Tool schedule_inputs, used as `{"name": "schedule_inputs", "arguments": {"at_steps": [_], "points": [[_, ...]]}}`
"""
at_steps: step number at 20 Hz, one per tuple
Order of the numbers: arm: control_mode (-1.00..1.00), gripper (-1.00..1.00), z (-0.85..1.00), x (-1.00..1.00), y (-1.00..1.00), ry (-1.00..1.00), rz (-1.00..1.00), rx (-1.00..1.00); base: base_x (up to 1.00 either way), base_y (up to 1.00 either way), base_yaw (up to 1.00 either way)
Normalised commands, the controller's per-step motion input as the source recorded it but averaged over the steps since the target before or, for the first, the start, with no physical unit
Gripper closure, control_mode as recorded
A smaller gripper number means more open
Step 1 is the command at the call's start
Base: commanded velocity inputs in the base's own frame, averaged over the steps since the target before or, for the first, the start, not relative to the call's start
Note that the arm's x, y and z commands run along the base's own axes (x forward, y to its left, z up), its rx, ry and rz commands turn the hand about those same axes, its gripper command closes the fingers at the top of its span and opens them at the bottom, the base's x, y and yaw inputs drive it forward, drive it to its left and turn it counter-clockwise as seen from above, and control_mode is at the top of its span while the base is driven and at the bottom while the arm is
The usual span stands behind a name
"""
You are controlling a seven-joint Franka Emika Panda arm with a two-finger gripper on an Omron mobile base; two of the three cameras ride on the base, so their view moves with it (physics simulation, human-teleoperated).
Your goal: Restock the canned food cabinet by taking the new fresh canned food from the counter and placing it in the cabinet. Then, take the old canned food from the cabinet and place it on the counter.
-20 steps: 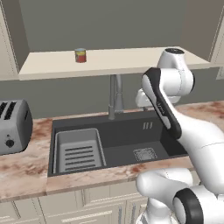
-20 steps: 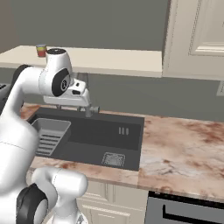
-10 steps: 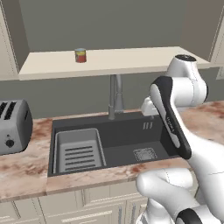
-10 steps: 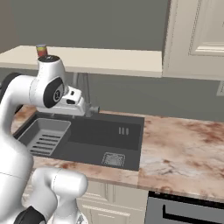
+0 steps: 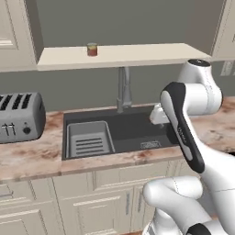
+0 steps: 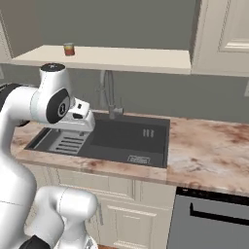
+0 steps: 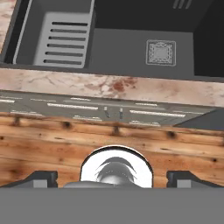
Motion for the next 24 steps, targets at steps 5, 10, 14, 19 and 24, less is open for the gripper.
{"name": "schedule_inputs", "arguments": {"at_steps": [5,10,14,19,24], "points": [[1.00,-1.00,0.00,0.00,0.00,0.00,0.00,0.00,-0.42,0.77,0.03],[1.00,-1.00,0.00,0.00,0.00,0.00,0.00,0.00,-0.33,0.83,0.02],[1.00,-1.00,0.00,0.00,0.00,0.00,0.00,0.00,-0.22,0.90,0.00],[1.00,-1.00,0.00,0.00,0.00,0.00,0.00,0.00,-0.05,1.00,0.00],[1.00,-1.00,0.00,0.00,0.00,0.00,0.00,0.00,0.03,0.81,0.00]]}}
